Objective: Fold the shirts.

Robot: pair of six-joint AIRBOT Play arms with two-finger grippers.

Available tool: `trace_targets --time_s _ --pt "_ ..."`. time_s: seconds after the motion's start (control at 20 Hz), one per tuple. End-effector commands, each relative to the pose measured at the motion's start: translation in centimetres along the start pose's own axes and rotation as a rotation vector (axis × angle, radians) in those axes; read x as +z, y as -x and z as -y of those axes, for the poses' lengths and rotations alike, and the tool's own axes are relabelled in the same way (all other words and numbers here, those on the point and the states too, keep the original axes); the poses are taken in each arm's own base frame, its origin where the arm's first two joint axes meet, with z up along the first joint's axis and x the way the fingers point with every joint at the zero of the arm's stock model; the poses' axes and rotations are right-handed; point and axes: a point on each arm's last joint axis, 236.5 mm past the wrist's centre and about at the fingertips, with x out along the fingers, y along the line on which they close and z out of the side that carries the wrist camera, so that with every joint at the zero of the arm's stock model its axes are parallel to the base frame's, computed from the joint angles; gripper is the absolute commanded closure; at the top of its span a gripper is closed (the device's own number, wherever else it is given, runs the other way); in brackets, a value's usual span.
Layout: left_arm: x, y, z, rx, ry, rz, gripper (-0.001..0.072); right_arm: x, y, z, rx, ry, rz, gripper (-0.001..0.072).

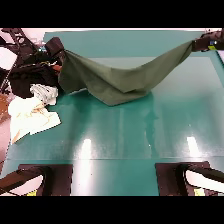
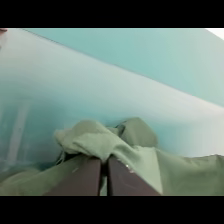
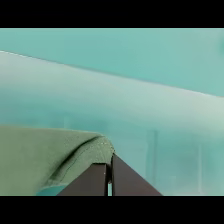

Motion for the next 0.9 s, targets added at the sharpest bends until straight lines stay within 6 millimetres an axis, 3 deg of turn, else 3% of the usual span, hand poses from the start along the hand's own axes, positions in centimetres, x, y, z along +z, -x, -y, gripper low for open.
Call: trace_targets --time_s 0.0,0.15,0.25,0.35,0.4,0.45,0.55,0.65,0.8,0.85 --pt "1.3 0.4 0.9 -0.025 -0.017 0.042 0.0684 3.0 0.9 -1.5 0.026 0.014 0.045 0.069" --pt "6.0 0.0 3.1 -0.104 -0.015 0.208 0.0684 8.8 2.5 -1.5 0.013 0.034 0.239 0.069" --pt "9.8 0.0 4.7 -0.155 -0.007 0.299 0.0684 13.6 5.0 -1.0 -0.012 0.071 0.408 0.069" --pt "13.8 3.1 8.1 -0.216 -0.131 0.42 0.0684 16.9 9.2 -0.4 -0.04 0.125 0.515 0.069" --pt "14.8 5.1 9.9 -0.228 -0.246 0.46 0.0684 17.5 11.5 -0.6 -0.04 0.138 0.54 0.069" --pt "14.4 6.9 11.1 -0.221 -0.366 0.448 0.0684 17.1 13.5 -0.7 -0.038 0.156 0.534 0.069" --pt "10.2 7.9 10.6 -0.18 -0.54 0.281 0.0683 13.3 15.8 -2.5 0.02 0.182 0.436 0.0692" --pt "2.7 5.5 6.5 -0.12 -0.656 -0.005 0.0684 7.1 15.5 -5.6 0.103 0.247 0.288 0.0693" --pt "-9.4 0.8 -2.8 -0.009 -0.511 -0.346 0.0683 -6.0 11.6 -10.8 0.231 0.268 0.053 0.0693" --pt "-14.2 -0.2 -6.5 0.042 -0.442 -0.459 0.0684 -11.7 9.9 -11.7 0.249 0.195 -0.074 0.0692"
